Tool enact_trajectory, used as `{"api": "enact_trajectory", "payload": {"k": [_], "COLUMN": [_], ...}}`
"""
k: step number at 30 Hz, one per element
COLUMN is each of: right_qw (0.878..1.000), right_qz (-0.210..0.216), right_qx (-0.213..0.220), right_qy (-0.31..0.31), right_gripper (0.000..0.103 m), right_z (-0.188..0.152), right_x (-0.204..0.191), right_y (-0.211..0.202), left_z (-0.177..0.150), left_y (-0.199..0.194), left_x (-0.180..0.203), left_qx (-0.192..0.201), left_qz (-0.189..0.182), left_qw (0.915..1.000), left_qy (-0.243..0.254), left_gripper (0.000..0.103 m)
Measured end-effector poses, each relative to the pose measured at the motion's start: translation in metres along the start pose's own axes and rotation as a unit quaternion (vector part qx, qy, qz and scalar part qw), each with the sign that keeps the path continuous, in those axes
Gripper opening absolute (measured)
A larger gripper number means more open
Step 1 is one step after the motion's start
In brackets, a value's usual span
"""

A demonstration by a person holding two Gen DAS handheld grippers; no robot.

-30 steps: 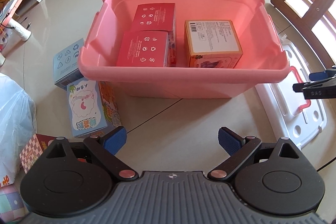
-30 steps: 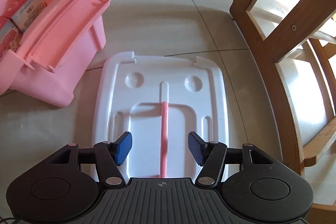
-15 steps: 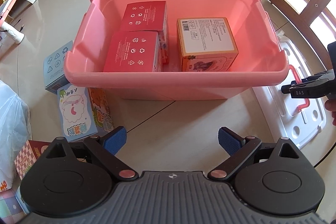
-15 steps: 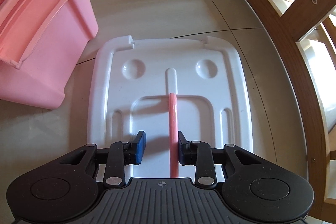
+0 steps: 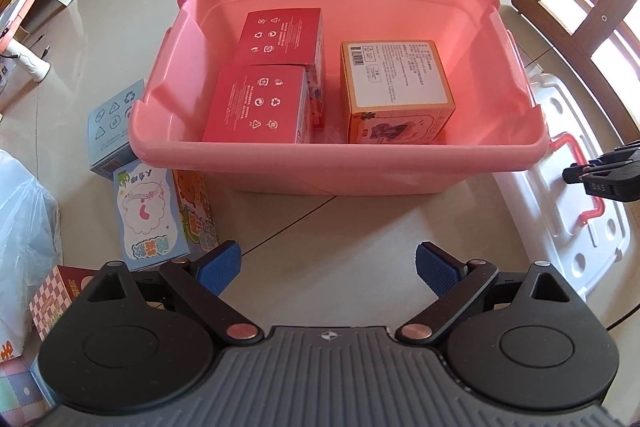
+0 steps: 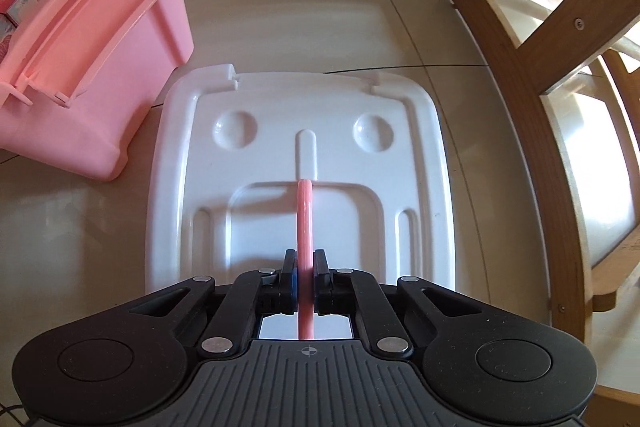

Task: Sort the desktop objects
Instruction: 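Adjust the right gripper's grip on the pink lid handle, then lift the white lid by its handle with the right gripper over the bin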

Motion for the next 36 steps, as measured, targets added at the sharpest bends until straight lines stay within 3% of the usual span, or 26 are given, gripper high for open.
{"api": "enact_trajectory", "payload": {"k": [8,16,27,36], "right_qw": [0.999,0.995,0.987,0.975], "right_qz": [-0.017,-0.032,-0.038,-0.016], "right_qx": [0.029,0.066,0.092,0.109], "right_qy": [-0.027,-0.073,-0.124,-0.191], "right_gripper": [0.006,0.006,0.006,0.006], "right_z": [-0.003,0.019,0.042,0.072], "right_x": [0.017,0.029,0.009,-0.038], "right_y": [-0.06,-0.118,-0.165,-0.176], "left_z": [0.002,0.001,-0.001,-0.001], "left_y": [-0.011,-0.026,-0.037,-0.04], "left_x": [0.007,0.001,-0.013,-0.025], "left_qx": [0.006,0.018,0.023,0.024], "left_qz": [-0.012,-0.019,-0.023,-0.021], "left_qw": [0.9999,0.9996,0.9993,0.9992], "left_qy": [0.003,-0.003,-0.016,-0.027], "left_gripper": [0.096,0.096,0.096,0.096]}}
Point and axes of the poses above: each gripper's, at about its wrist camera, not at the fingertips, and y roughly the way its jaws point, x to its right, z to its top, the point moved 2 cm from there along y, roughly the way its jaws point, and after that the axes turned 10 degrees about -y, right-handed, at the moved point
